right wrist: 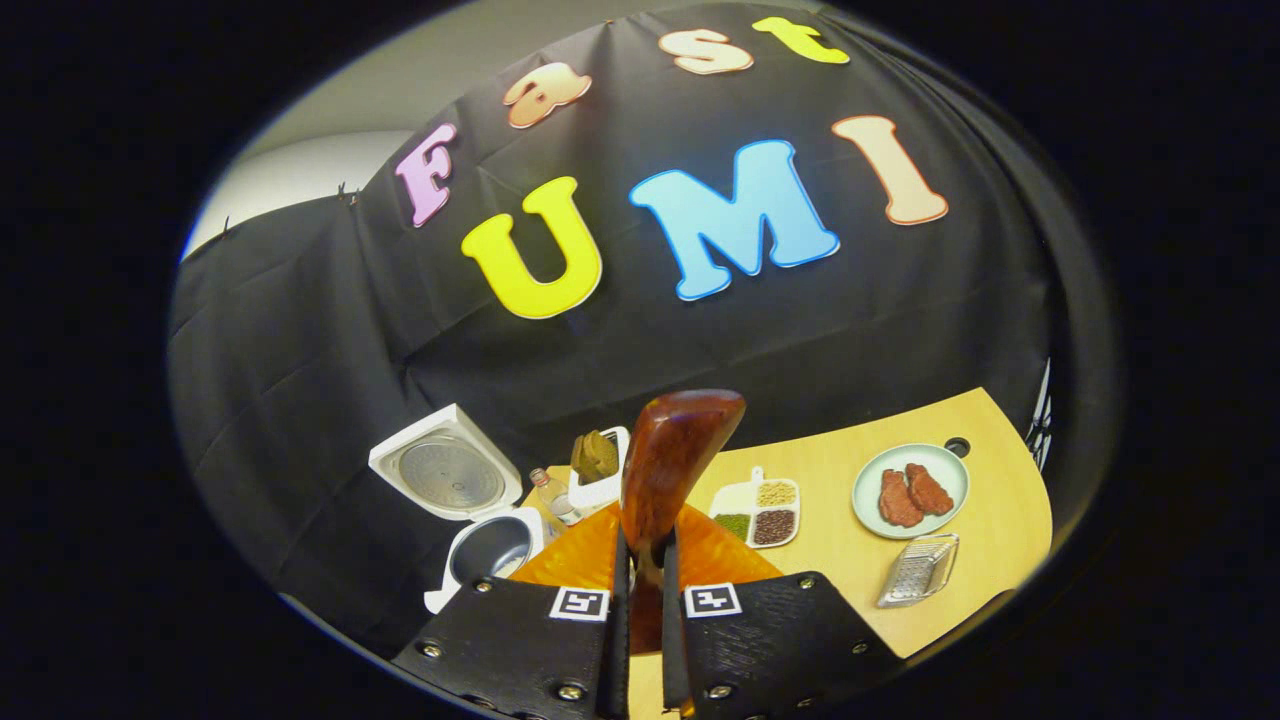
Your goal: Close the left gripper, press the button to open the rice cooker; take a wooden spoon from the chopstick holder with the right hand, scoop a spoonful of rice and pour it into the rice cooker, then put the wooden spoon back into the chopstick holder.
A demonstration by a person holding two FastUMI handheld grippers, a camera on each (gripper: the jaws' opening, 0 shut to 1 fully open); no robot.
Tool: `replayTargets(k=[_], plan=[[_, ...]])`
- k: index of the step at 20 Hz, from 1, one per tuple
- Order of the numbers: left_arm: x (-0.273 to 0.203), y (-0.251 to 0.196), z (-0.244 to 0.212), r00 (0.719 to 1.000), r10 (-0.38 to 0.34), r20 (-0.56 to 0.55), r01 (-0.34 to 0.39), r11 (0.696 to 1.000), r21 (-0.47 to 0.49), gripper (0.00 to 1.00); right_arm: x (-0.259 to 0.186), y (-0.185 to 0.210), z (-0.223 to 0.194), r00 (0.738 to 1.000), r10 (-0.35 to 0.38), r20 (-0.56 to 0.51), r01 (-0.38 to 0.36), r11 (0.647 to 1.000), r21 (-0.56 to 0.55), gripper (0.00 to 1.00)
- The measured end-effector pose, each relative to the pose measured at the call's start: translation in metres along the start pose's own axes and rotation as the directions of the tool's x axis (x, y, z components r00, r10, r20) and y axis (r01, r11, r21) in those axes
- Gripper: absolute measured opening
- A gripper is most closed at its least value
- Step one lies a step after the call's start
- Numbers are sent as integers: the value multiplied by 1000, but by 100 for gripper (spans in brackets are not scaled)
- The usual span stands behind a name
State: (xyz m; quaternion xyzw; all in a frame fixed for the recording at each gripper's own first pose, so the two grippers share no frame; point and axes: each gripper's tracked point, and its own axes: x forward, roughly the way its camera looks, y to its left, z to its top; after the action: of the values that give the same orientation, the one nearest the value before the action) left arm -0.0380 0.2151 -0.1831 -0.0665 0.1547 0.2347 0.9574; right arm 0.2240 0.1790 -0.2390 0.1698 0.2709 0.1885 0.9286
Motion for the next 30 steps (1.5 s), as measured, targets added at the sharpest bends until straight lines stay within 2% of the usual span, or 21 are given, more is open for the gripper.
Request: replayTargets(k=[1, 2, 3, 4, 5, 9, 14, 19, 23, 24, 25, 30], plan=[[2, -11, -4, 1000, 8, -21, -8, 1000, 5, 81, -2, -20, 4, 1000, -10, 1, 10, 1000, 13, 13], [3, -20, -7, 999, 19, -35, -18, 1000, 5, 93, -3, -40, 7, 1000, -21, 0, 21, 1000, 22, 13], [4, -32, -5, 999, 21, -37, -21, 1000, -2, 81, -4, -60, 11, 999, -34, 5, 34, 999, 30, 13], [6, -45, -3, 999, 21, -41, -22, 1000, -11, 93, -5, -80, 12, 999, -50, 6, 49, 998, 36, 13], [7, -56, -2, 999, 23, -45, -24, 1000, -14, 81, -4, -101, 12, 998, -66, 6, 66, 997, 44, 13], [12, -97, -9, 995, 33, -97, -32, 999, 8, 81, -4, -179, -10, 991, -130, -16, 131, 986, 101, 13], [16, -142, -19, 986, 28, -162, -12, 995, 98, 85, 7, -247, -37, 978, -206, -37, 209, 966, 149, 13], [21, -174, -22, 981, 17, -193, 18, 985, 173, 85, 21, -282, -70, 959, -275, -71, 283, 946, 160, 13], [17, -185, -33, 974, 20, -225, 22, 982, 187, 84, 40, -294, -103, 947, -296, -121, 314, 934, 170, 13], [16, -185, -35, 973, 25, -230, 20, 981, 193, 87, 44, -297, -110, 943, -304, -133, 325, 928, 182, 13], [16, -185, -37, 972, 29, -233, 18, 980, 200, 84, 46, -300, -115, 940, -311, -142, 334, 923, 192, 13], [18, -188, -44, 969, 37, -243, 10, 982, 190, 84, 51, -306, -125, 940, -306, -151, 334, 914, 230, 13]])
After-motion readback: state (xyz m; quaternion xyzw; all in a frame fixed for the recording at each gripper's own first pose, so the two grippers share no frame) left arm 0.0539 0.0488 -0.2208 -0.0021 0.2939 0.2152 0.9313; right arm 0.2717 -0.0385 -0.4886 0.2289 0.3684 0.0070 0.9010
